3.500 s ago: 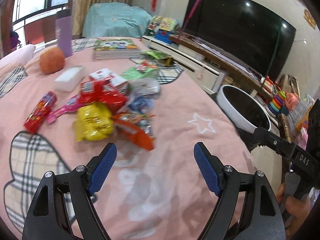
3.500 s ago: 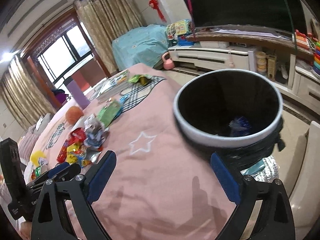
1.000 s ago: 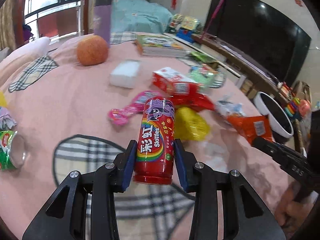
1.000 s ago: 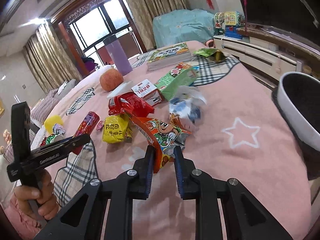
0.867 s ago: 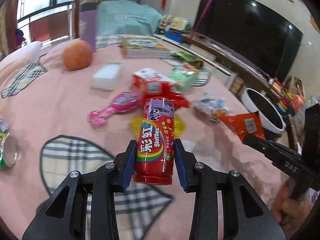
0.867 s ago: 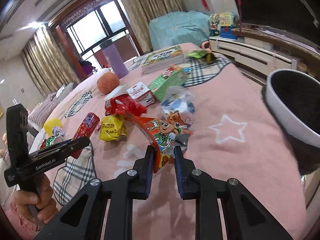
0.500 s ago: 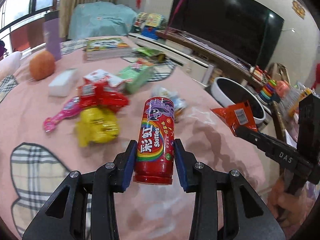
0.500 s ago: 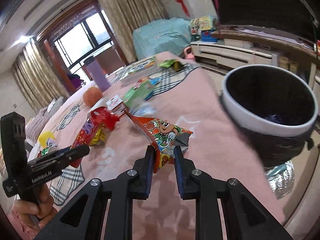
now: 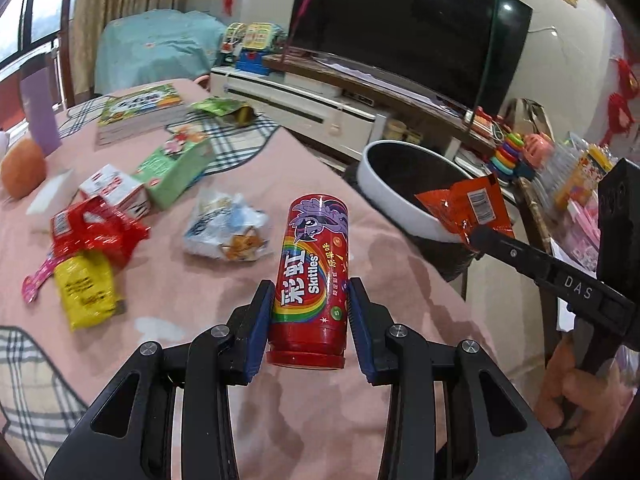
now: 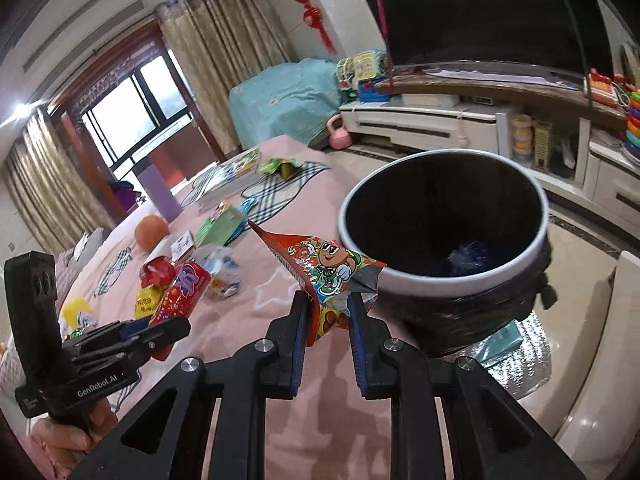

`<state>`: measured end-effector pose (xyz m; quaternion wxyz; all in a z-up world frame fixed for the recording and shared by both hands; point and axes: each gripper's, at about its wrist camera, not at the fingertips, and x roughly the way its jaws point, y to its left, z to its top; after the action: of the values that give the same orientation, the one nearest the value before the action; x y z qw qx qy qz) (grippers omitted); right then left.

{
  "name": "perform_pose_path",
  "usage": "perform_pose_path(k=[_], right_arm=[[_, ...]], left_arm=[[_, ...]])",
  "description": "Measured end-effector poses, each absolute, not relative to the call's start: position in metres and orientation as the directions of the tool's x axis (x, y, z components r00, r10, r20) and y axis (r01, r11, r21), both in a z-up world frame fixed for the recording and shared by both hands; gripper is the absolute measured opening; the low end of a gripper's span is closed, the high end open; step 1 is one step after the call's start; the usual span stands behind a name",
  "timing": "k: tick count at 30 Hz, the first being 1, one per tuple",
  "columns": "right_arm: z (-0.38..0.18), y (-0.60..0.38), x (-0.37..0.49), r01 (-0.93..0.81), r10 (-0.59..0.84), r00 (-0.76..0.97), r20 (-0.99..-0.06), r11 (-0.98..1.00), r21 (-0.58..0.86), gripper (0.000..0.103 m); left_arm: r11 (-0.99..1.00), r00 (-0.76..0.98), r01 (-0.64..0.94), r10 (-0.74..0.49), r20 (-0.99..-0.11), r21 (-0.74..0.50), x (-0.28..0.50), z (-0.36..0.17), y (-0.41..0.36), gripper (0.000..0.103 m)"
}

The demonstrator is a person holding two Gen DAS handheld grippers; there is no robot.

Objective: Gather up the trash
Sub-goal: 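Carry the tube and wrapper over the bin and open both tools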

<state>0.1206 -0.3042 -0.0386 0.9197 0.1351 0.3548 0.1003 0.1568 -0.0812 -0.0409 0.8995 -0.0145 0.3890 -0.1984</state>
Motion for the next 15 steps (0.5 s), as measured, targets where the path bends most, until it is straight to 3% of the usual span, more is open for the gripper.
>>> perform_pose_path(k=[15], right_arm=[[-0.022,-0.334,0.126,-0.068,0.267,0.766,-0.585,0.938,0.34,0.019]], left_arm=[[0.895,0.608,0.415,-0.405,-0.683,-0.161,0.173,-0.028,-0.127,0.036]])
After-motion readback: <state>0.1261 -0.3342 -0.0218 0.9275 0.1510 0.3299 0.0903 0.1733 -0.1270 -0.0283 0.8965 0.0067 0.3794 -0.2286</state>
